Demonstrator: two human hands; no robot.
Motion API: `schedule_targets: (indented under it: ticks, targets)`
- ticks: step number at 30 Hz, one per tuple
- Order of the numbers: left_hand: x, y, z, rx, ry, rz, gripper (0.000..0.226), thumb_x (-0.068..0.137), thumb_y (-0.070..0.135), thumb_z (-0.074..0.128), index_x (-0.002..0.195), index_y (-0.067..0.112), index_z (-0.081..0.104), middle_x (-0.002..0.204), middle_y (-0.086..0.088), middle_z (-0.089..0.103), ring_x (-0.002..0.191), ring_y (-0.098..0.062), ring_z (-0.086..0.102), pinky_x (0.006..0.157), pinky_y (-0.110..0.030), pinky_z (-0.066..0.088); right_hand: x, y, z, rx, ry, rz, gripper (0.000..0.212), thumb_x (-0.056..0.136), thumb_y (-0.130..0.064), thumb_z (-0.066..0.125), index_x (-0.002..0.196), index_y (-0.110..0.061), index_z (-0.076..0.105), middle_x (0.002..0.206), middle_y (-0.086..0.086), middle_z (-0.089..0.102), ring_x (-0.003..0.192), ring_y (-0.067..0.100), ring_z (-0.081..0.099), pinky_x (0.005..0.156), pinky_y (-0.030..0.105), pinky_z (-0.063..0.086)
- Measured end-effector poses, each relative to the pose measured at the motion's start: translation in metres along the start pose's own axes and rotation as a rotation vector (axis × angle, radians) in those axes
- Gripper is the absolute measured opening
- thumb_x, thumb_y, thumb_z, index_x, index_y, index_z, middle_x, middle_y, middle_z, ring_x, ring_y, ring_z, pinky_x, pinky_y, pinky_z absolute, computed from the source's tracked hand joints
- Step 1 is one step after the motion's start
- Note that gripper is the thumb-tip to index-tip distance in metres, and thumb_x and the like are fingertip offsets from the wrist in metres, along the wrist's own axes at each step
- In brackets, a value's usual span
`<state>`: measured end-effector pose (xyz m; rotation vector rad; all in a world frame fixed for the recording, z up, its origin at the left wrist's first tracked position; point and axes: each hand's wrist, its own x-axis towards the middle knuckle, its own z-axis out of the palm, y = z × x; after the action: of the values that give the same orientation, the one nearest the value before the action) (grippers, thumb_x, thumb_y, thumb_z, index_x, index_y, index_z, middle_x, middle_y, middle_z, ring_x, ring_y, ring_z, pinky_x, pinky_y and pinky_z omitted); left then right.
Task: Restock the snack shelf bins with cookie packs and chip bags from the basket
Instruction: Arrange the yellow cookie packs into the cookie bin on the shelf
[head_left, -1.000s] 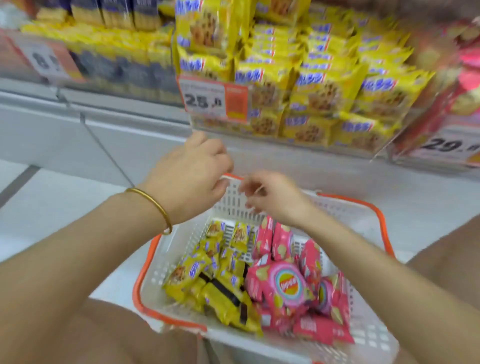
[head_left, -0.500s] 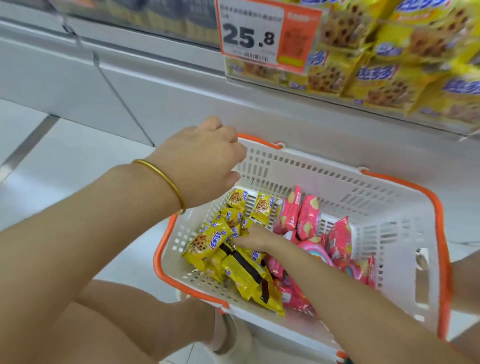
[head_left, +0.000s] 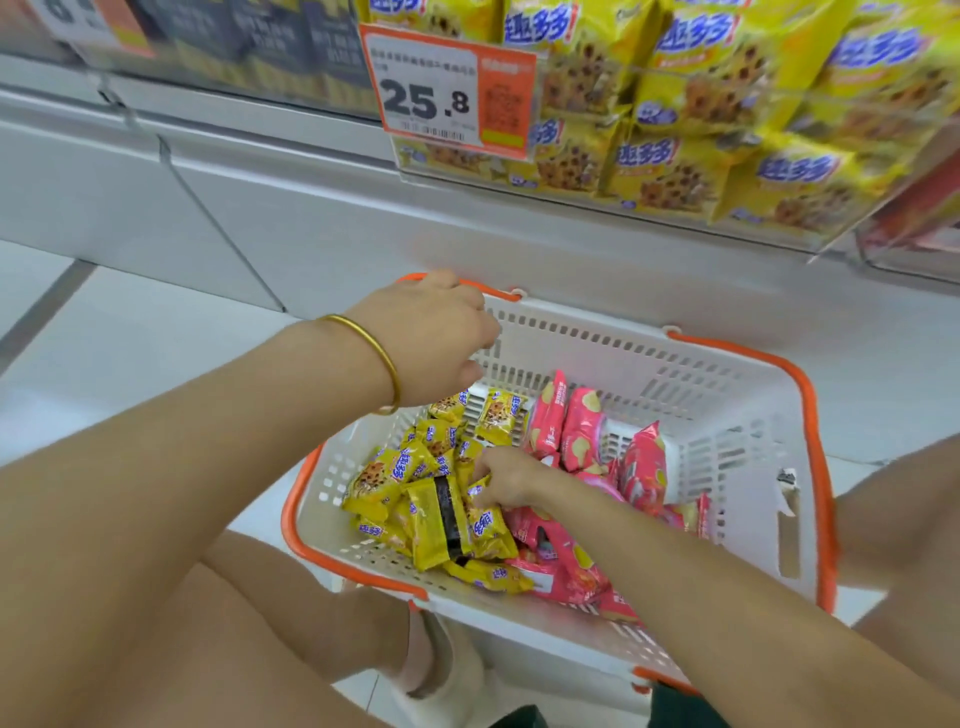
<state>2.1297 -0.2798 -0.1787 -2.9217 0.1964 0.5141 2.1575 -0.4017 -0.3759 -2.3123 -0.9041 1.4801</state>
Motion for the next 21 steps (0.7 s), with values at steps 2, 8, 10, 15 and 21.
schedule_targets:
  ticks: [2, 8, 10, 15, 21]
  targets:
    - [0.003, 0.005, -0.002, -0.024, -0.008, 0.005, 0.037, 0.096, 0.036, 0.041, 0.13, 0.023, 0.048, 0.132, 0.0, 0.046, 0.123, -0.022, 0.037, 0.103, -0.037, 0.034, -0.002, 0.0, 0.0, -0.013, 0.097, -0.025, 0.039, 0.085, -0.01, 0.067, 0.123, -0.002, 0.058, 0.126, 0.011, 0.057, 0.101, 0.021, 0.056, 0.076, 0.026, 0.046]
    - [0.007, 0.01, -0.003, -0.135, -0.067, 0.012, 0.038, 0.095, 0.034, 0.047, 0.131, 0.023, 0.047, 0.135, -0.002, 0.048, 0.124, -0.023, 0.042, 0.101, -0.036, 0.037, -0.051, 0.007, -0.063, 0.448, 0.21, -0.088, 0.032, 0.078, 0.001, 0.071, 0.101, -0.012, 0.054, 0.079, 0.0, 0.051, 0.064, 0.014, 0.051, 0.059, 0.026, 0.043]
    - [0.01, 0.012, -0.002, -0.26, -0.106, -0.006, 0.044, 0.094, 0.034, 0.051, 0.135, 0.02, 0.043, 0.134, -0.003, 0.05, 0.122, -0.022, 0.047, 0.098, -0.03, 0.039, -0.076, 0.003, -0.089, 0.512, 0.207, -0.151, 0.034, 0.074, 0.002, 0.075, 0.095, -0.015, 0.054, 0.071, -0.003, 0.052, 0.06, 0.011, 0.051, 0.059, 0.023, 0.042]
    - [0.018, 0.02, -0.011, -0.682, -0.123, -0.054, 0.059, 0.087, 0.031, 0.065, 0.137, 0.015, 0.039, 0.118, -0.002, 0.06, 0.1, -0.016, 0.059, 0.08, -0.021, 0.044, -0.135, -0.019, -0.133, 0.622, 0.23, -0.311, 0.034, 0.075, 0.011, 0.069, 0.095, -0.009, 0.05, 0.06, -0.003, 0.053, 0.048, 0.004, 0.05, 0.051, 0.017, 0.04]
    - [0.013, 0.018, -0.049, -1.124, 0.123, -0.104, 0.034, 0.085, 0.015, 0.067, 0.113, 0.005, 0.051, 0.085, -0.012, 0.064, 0.076, -0.022, 0.061, 0.077, -0.038, 0.052, -0.181, -0.029, -0.146, 0.911, 0.533, -0.415, 0.012, 0.09, -0.02, 0.058, 0.098, -0.012, 0.053, 0.074, 0.0, 0.062, 0.059, 0.009, 0.059, 0.055, 0.023, 0.049]
